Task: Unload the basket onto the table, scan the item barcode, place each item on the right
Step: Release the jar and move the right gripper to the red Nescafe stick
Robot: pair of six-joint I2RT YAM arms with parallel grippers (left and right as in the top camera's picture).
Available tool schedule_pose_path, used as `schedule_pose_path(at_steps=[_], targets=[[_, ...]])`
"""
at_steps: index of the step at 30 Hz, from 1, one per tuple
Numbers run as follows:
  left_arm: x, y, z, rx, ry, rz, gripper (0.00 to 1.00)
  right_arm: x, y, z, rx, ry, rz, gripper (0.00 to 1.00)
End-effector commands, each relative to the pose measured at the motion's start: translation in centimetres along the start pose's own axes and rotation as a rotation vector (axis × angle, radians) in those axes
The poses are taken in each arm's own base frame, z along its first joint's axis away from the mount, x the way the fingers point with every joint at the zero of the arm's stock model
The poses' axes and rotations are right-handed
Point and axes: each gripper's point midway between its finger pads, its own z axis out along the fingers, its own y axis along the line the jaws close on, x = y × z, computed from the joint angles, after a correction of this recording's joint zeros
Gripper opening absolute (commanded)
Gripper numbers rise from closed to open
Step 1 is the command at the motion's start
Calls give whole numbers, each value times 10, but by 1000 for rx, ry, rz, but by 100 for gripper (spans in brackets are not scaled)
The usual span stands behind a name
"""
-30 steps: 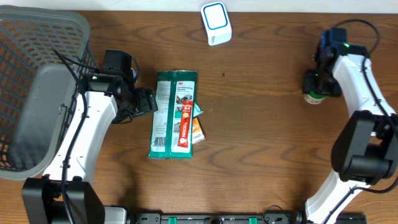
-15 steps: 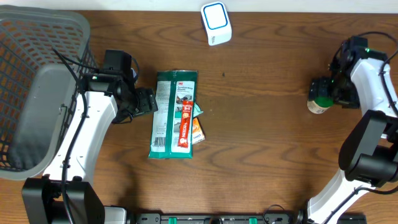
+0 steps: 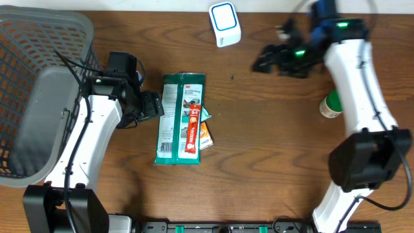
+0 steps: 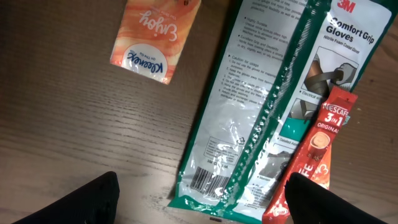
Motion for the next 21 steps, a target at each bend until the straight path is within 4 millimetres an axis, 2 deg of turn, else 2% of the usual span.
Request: schedule_pose_path(at_steps=[1, 3, 4, 5, 7, 12, 13, 17, 21], targets=[[1, 1, 2, -7, 9, -3, 86, 29, 60, 40, -80, 97, -78, 99], [1, 1, 2, -6, 9, -3, 86, 51, 78, 73, -4, 143, -111, 99], [1, 1, 2, -7, 9, -3, 86, 59, 78, 85, 60, 149, -85, 94], [1, 1, 2, -7, 9, -3, 86, 64, 77, 91, 102, 151, -70, 85], [1, 1, 2, -7, 9, -3, 86, 79, 71, 109, 220, 144, -10, 62], [1, 1, 2, -7, 9, -3, 86, 112, 85, 151, 245, 156, -34, 60], [1, 1, 2, -7, 9, -3, 86, 123, 84, 164, 263, 147, -18, 55], [1, 1, 2, -7, 9, -3, 86, 135, 77, 183, 314, 100, 57, 49], [1, 1, 2, -7, 9, -3, 86, 140, 93, 202, 256, 56, 38, 40]])
